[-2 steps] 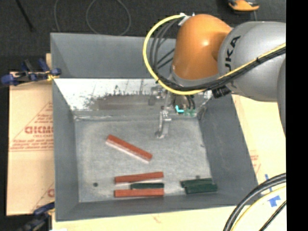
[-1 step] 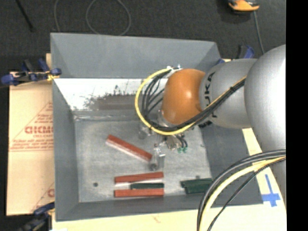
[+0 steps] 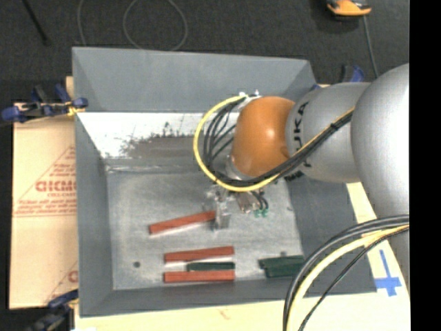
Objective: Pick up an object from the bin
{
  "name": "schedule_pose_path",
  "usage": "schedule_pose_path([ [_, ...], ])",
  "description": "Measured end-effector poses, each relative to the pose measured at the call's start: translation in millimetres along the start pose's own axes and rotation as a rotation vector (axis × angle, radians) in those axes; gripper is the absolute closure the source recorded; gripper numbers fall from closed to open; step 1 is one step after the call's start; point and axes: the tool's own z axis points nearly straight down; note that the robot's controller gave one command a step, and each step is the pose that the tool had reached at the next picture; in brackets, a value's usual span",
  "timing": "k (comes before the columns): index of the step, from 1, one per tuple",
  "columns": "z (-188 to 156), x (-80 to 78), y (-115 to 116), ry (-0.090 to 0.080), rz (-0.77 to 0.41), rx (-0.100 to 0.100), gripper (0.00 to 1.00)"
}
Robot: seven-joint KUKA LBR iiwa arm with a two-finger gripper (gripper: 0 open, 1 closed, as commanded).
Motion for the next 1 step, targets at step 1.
schedule_pose_path([
  [1, 0.3, 9.7, 14.6, 0.004, -0.112, 0.000, 1.00],
])
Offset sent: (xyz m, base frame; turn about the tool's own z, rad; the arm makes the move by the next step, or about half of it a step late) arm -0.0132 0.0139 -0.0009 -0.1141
